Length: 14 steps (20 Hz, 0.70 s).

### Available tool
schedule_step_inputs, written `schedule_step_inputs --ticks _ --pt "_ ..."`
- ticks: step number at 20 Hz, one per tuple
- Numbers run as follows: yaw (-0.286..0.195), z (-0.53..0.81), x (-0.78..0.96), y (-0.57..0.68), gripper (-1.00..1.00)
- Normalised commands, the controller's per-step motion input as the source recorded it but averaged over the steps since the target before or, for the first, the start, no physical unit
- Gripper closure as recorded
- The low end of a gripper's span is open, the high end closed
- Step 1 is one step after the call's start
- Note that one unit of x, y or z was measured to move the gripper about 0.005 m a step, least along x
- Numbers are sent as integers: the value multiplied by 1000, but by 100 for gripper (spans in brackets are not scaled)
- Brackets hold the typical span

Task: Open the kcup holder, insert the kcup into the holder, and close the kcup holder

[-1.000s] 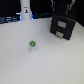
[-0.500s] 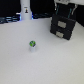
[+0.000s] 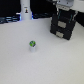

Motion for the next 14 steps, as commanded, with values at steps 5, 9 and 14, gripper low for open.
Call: schedule_step_inputs --ticks 5,9,14 --pt "-40 -306 -198 131 -100" --pt "-14 -328 -286 12 -100" --pt "-6 -348 -287 10 -100"
